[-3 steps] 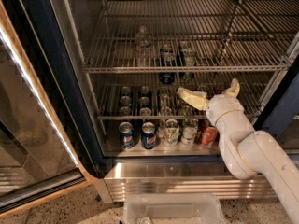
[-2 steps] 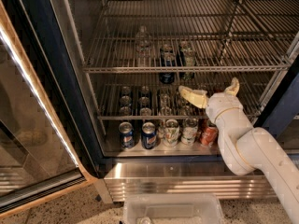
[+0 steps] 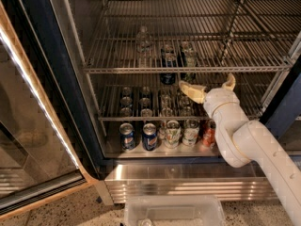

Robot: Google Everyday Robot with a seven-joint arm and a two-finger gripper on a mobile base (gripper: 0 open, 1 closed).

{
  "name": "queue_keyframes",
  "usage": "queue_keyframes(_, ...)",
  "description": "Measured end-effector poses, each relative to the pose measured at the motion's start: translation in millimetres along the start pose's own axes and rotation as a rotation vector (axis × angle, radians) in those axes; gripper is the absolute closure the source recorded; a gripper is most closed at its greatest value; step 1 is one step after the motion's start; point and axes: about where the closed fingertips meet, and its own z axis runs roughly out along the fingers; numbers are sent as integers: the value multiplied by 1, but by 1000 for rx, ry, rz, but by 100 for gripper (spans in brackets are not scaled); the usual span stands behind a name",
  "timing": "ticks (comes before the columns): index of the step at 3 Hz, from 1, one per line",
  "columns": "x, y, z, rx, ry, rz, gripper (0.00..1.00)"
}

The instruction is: Pick green can from middle shelf of fridge

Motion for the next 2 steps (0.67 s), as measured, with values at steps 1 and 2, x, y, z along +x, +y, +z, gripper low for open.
queue_keyframes(1, 2, -1, 9, 5, 6, 0, 9)
queue_keyframes(2, 2, -1, 9, 4, 6, 1, 0)
